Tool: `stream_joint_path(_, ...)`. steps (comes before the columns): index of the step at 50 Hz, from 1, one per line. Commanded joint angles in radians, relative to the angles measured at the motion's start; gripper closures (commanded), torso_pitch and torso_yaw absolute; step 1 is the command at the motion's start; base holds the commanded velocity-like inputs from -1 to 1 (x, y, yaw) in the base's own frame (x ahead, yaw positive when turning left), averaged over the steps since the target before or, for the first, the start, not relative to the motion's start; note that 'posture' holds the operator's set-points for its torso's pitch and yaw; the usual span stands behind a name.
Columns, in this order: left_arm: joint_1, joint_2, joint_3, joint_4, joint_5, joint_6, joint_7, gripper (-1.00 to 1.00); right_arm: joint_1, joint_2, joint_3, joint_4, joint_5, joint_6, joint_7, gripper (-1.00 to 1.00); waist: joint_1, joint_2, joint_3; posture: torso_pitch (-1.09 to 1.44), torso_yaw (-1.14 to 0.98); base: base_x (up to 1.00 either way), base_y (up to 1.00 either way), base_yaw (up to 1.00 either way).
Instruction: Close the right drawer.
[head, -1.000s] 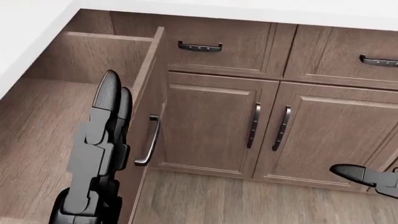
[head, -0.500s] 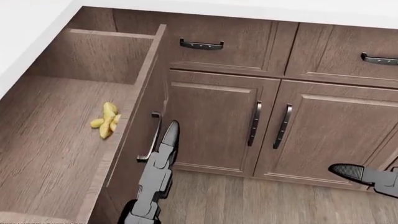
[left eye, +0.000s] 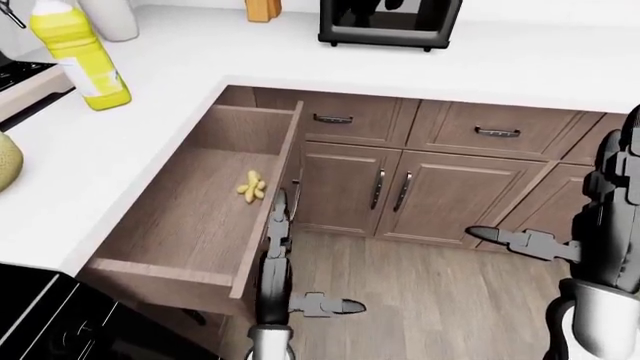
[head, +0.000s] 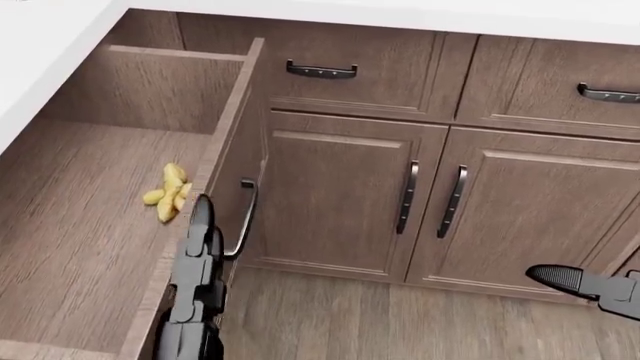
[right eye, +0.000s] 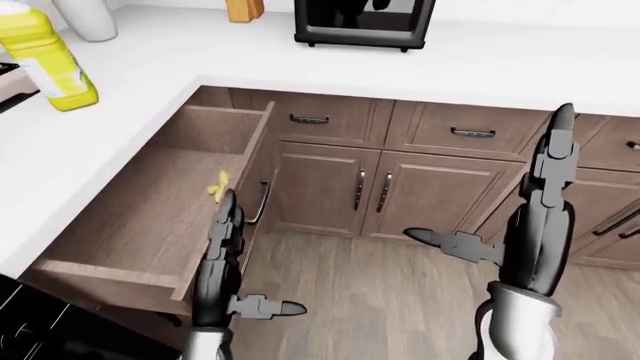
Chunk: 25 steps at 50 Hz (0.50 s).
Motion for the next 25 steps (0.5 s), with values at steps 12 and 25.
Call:
stream_joint_path(12,-0.033,-0.016,0.032,-0.010,-0.001,-0.017,0.064,-1.00,-0.017,-0.013,-0.006,-0.035,0.000,-0.020,-0.004,-1.00,-0.001,-0.004,-0.012,0.00,0.00,0.00,0.00,0.00)
stream_joint_path(25,-0.035,-0.011,0.004,0.050,0.015,0.004,0.012,-1.00,-0.017,-0.016,-0.009,-0.007,0.005,-0.046,-0.009,-1.00,-0.001,-0.005,-0.011,0.00,0.00,0.00,0.00,0.00)
